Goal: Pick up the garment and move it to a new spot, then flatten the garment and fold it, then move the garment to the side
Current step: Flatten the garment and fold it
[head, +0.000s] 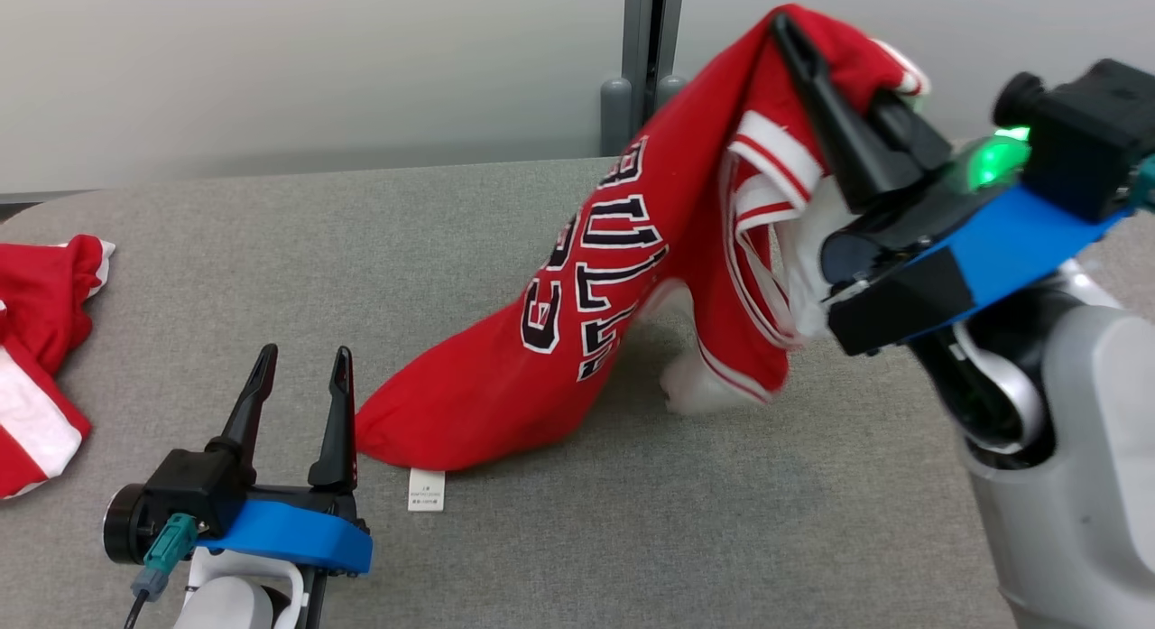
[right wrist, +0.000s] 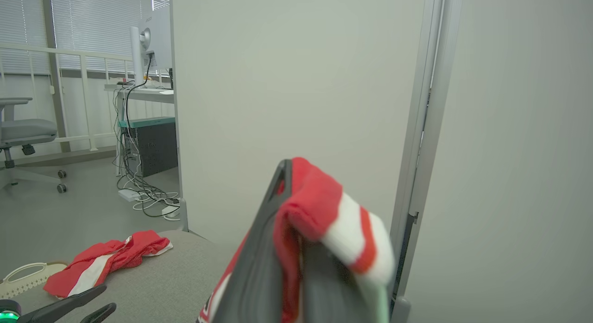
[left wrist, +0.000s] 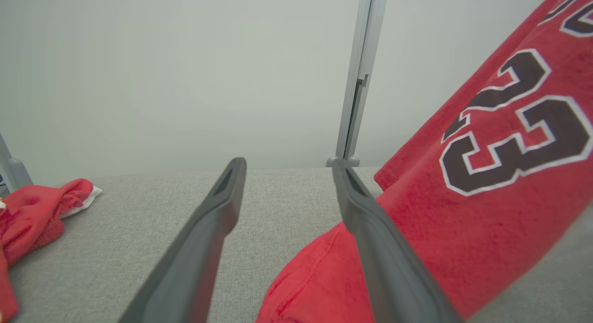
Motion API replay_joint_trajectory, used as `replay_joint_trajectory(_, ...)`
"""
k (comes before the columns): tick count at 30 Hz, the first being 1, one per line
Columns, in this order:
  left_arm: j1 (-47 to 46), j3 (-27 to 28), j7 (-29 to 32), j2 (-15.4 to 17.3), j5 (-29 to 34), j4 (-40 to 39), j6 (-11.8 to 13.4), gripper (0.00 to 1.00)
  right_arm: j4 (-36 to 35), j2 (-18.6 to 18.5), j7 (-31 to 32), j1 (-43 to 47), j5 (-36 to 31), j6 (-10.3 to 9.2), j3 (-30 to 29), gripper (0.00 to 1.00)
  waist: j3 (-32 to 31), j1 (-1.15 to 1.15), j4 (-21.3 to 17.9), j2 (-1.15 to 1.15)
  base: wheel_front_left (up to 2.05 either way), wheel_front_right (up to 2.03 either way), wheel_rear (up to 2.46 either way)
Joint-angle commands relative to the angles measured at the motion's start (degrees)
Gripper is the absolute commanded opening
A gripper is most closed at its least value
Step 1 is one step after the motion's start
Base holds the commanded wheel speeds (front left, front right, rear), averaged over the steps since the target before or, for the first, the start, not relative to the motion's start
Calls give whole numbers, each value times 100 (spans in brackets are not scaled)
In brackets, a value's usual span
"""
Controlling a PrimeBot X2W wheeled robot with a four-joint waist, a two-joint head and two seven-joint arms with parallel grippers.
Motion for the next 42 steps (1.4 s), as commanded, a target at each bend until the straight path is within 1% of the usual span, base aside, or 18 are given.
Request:
replay_joint_trajectory(1, -40, 15, -27, 34, 3, -33, -2, 100, -108, -38, 67, 117, -65, 0, -103, 0, 19, 0, -1, 0, 0, 0, 0)
replay_joint_trajectory(4, -113, -11, -27, 33, 24, -68, -17, 100, -178, -116, 283, 239, -202, 1, -412, 0, 116, 0, 28, 0, 0, 0, 0)
replay_joint_trajectory(7, -207, -61, -27, 22, 46, -81, -50, 100, 281, -345, 311, 229, -369, 1, -712, 0, 262, 0, 113, 0, 0, 0, 0)
replay_joint_trajectory(12, -461, -129, -28, 11, 76, -51, -114, 100, 1628, -747, -105, -192, -539, 1, -1016, 0, 568, 0, 344, 0, 0, 0, 0)
replay_joint_trajectory(16, -684, -215, -28, 1, 128, -43, -169, 100, 2755, -1055, -636, -733, -694, 1, -951, 0, 832, 0, 571, 0, 0, 0, 0)
replay_joint_trajectory(19, -836, -285, -27, -45, 176, -40, -215, 100, 3524, -1150, -1083, -1175, -788, 1, -897, 0, 991, 0, 745, 0, 0, 0, 0)
replay_joint_trajectory(22, -968, -332, -27, -92, 203, -23, -236, 100, 4300, -1096, -1359, -1530, -792, 1, -926, 0, 1104, 0, 878, 0, 0, 0, 0)
replay_joint_trajectory(23, -1003, -356, -27, -109, 211, -10, -253, 100, 4554, -1060, -1379, -1613, -764, 1, -933, 9, 1131, 0, 916, 0, 0, 0, 0)
replay_joint_trajectory(24, -1029, -368, -27, -123, 213, 7, -262, 100, 4765, -1012, -1398, -1690, -744, 1, -896, 100, 1148, 0, 937, 0, 0, 0, 0)
replay_joint_trajectory(28, -1110, -389, -27, -157, 254, 54, -274, 100, 5415, -905, -1393, -1908, -680, 1, -696, 100, 1189, 0, 965, 0, 0, 0, 0)
replay_joint_trajectory(30, -1112, -361, -27, -157, 255, 80, -269, 100, 5742, -836, -1139, -1908, -604, 0, -550, 100, 1164, 0, 923, 0, 0, 0, 0)
replay_joint_trajectory(34, -1030, -295, -27, -148, 260, 144, -254, 100, 6138, -765, -556, -1839, -364, 0, -323, 100, 1023, 0, 783, 0, 0, 0, 0)
replay_joint_trajectory(37, -908, -254, -27, -141, 260, 178, -229, 100, 6158, -786, -246, -1693, -307, 1, -174, 100, 868, 0, 647, 0, 0, 0, 0)
replay_joint_trajectory(42, -735, -188, -27, -125, 236, 244, -191, 100, 5700, -758, -218, -1187, -160, 0, -99, 100, 581, 0, 421, 0, 0, 0, 0)
